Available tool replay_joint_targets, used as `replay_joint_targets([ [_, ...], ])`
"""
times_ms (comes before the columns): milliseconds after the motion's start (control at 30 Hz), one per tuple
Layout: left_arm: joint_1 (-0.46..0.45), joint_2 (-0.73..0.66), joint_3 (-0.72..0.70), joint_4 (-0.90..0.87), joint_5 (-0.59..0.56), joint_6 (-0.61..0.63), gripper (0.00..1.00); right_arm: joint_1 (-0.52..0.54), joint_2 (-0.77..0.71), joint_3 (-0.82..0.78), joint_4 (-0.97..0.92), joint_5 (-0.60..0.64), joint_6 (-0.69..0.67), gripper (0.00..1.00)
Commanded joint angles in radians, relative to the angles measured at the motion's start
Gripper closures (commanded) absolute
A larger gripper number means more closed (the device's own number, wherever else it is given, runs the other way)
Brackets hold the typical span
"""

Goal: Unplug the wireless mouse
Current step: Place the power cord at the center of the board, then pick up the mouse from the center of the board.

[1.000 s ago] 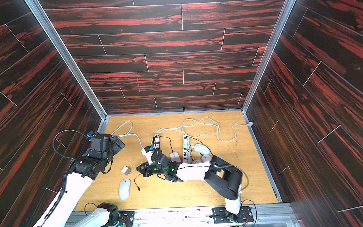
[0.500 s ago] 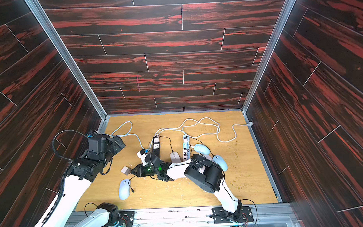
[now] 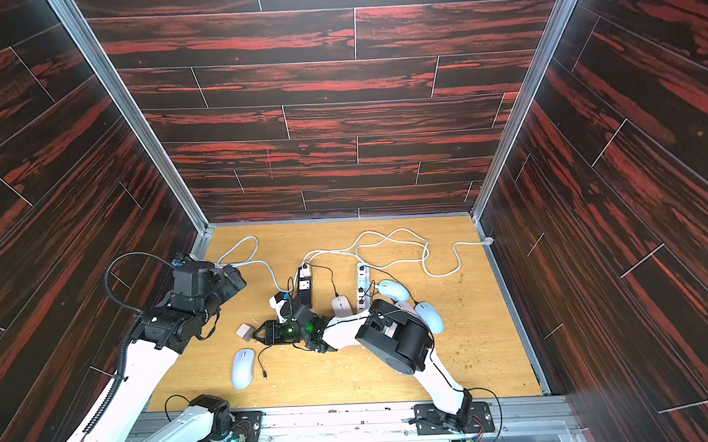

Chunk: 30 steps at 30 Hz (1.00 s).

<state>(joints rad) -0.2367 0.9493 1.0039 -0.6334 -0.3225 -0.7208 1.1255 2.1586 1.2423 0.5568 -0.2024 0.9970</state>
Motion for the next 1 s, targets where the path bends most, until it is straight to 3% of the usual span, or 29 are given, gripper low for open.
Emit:
replay_joint_targets([
  [0,0.004,-0.002,-0.022,0.020,0.026,0.039,0.00,0.000,-0.068,-0.025,-0.036,0.069,-0.063,0.46],
  [300,-0.007,0.035,-0.136,0.236,0.258,0.121,0.00,-0.019,-0.391,-0.250,-0.132,0.371,-0.264,0.47],
  [567,-0.160,0.186,-0.136,0.327,0.255,0.127,0.00,-0.037,-0.624,-0.399,-0.374,0.573,-0.279,0.54],
  [767,-0.219,0.274,-0.192,0.440,0.299,0.046,0.00,-0.083,-0.669,-0.353,-0.617,0.542,-0.341,0.57],
  [867,-0.219,0.270,-0.242,0.505,0.322,-0.008,0.00,-0.116,-0.617,-0.261,-0.757,0.517,-0.357,0.57],
  [967,-0.214,0.252,-0.269,0.515,0.272,-0.049,0.00,-0.145,-0.545,-0.170,-0.853,0.517,-0.382,0.52],
])
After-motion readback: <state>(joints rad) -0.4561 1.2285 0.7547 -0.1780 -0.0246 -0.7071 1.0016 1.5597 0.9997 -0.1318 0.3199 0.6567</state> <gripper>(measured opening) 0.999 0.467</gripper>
